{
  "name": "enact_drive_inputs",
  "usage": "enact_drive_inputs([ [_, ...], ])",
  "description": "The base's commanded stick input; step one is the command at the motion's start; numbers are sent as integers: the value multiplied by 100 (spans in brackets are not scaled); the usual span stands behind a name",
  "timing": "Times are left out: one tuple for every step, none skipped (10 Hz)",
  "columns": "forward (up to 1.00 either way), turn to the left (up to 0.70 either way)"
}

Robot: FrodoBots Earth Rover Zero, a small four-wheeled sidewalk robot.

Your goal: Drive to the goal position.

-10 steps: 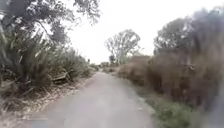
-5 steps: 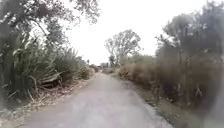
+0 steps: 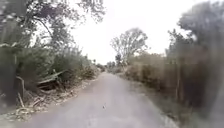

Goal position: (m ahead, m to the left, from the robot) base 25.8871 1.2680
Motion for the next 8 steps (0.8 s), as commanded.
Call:
enact_drive_inputs([
  [100, 0],
  [100, 0],
  [100, 0],
  [100, 3],
  [100, 7],
  [100, 10],
  [100, 0],
  [100, 0],
])
